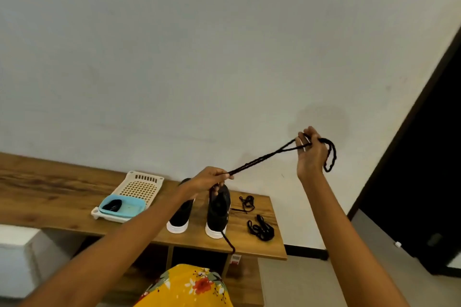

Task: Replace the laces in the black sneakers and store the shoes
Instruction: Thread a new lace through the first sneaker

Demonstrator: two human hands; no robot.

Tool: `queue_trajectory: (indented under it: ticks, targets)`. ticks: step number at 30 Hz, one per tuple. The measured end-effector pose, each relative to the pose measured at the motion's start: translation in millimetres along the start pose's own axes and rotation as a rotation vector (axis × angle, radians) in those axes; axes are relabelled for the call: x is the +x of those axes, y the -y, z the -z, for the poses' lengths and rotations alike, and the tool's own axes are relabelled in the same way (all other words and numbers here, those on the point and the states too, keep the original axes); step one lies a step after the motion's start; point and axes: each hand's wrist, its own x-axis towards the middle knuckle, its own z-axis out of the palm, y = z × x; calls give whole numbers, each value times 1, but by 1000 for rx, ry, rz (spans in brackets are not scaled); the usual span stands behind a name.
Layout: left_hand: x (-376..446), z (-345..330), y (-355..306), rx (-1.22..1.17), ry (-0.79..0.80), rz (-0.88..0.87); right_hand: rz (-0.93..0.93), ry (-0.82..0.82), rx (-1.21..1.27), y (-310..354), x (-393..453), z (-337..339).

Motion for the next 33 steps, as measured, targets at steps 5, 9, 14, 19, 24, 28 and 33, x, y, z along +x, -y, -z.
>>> queue_trajectory:
  ticks: [5,9,14,19,24,28,33]
  targets:
    - [19,-3,-6,284,-94,-7,-115,25,-356,-16,-9,34]
    - [34,-18,-18,583,-198,-161,-262,98,-758,-65,-15,54]
    - [52,-26,-25,678,-175,-158,-416,145,-1008,-118,-18,76]
    - [74,-29,-14,729,79,-94,-435,374,-1294,-151,-21,82]
    - [98,-33,8,655,14,-65,-405,510,-1279,-178,-3,82]
    - [129,-43,19,635,10,-69,-364,494,-1146,-202,17,86]
    - [144,-42,48,461,-50,-30,-418,-47,-770,-219,49,99]
